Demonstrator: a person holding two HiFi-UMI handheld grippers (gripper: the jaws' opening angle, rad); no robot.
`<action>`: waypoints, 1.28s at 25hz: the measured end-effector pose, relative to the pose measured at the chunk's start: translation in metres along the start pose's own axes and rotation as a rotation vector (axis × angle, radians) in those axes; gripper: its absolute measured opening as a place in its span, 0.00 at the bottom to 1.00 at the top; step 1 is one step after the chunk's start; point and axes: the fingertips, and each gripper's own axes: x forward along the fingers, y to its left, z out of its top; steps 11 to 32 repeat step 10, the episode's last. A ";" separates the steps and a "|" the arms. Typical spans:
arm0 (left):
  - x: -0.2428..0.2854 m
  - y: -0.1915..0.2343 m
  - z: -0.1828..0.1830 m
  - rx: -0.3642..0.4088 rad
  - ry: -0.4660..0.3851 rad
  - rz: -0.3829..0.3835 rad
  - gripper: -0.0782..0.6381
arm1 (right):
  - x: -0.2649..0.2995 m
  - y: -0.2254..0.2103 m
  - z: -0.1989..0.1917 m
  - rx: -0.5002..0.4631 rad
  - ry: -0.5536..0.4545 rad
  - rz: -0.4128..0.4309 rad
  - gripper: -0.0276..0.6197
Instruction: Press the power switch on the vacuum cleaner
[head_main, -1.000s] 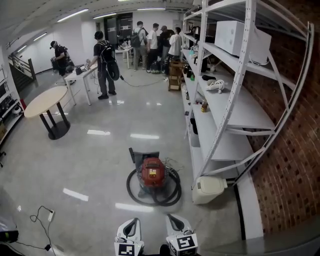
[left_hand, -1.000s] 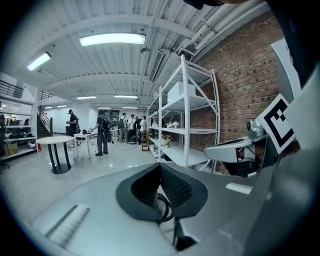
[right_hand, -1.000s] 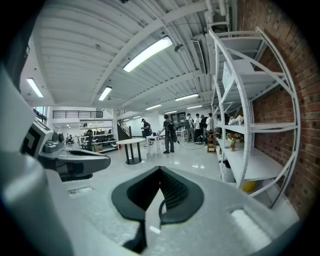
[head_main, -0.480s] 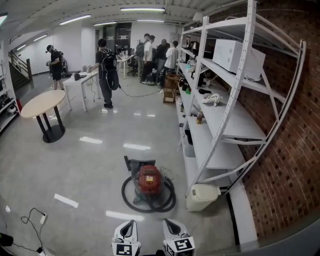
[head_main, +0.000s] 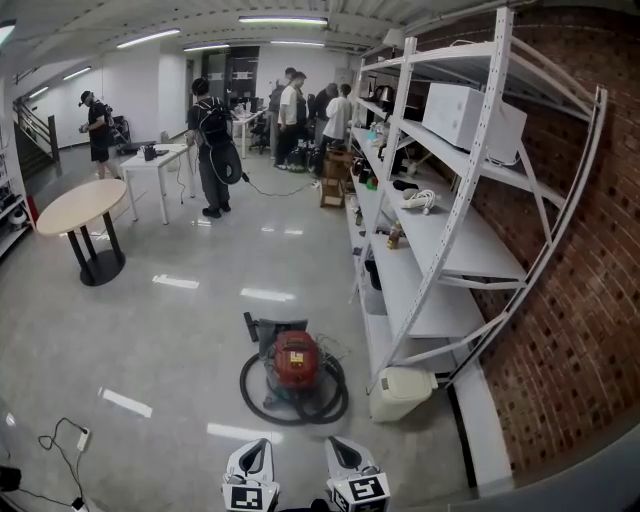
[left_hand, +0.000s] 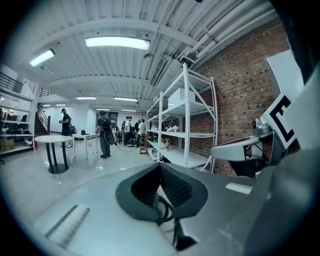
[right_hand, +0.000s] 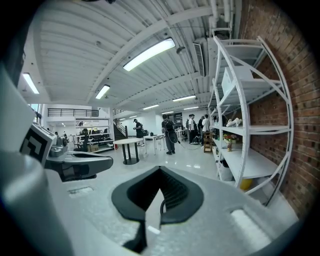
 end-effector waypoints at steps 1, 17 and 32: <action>0.000 0.000 0.001 0.002 -0.001 -0.003 0.13 | 0.000 0.001 0.000 0.001 0.000 -0.001 0.03; 0.005 0.004 0.001 -0.002 -0.004 -0.011 0.13 | 0.003 -0.001 0.003 0.003 -0.006 -0.015 0.03; 0.005 0.004 0.001 -0.002 -0.004 -0.011 0.13 | 0.003 -0.001 0.003 0.003 -0.006 -0.015 0.03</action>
